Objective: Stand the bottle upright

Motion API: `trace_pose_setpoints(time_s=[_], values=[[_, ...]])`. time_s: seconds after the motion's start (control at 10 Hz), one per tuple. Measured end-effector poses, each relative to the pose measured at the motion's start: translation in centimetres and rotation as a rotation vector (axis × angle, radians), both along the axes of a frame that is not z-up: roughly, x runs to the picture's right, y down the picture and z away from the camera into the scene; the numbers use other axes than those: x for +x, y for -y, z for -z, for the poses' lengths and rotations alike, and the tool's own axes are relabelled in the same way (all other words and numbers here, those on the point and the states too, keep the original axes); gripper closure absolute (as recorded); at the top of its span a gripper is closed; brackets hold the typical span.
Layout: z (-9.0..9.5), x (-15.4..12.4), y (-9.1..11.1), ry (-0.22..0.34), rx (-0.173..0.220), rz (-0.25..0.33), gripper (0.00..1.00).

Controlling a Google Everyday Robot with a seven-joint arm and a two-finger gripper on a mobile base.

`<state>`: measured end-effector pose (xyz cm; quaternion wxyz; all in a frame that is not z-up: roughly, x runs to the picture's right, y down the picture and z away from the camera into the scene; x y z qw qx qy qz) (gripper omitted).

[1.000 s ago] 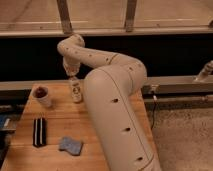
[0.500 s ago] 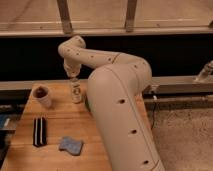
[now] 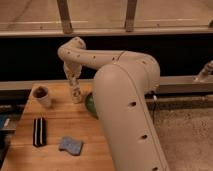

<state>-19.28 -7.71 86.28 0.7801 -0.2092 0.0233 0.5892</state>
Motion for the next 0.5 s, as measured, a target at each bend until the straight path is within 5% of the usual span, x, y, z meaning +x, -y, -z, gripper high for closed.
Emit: trace_pose_setpoints(time_s=[0.5], values=[[0.27, -0.34, -0.13, 0.010, -0.003, 0.005, 0.31]])
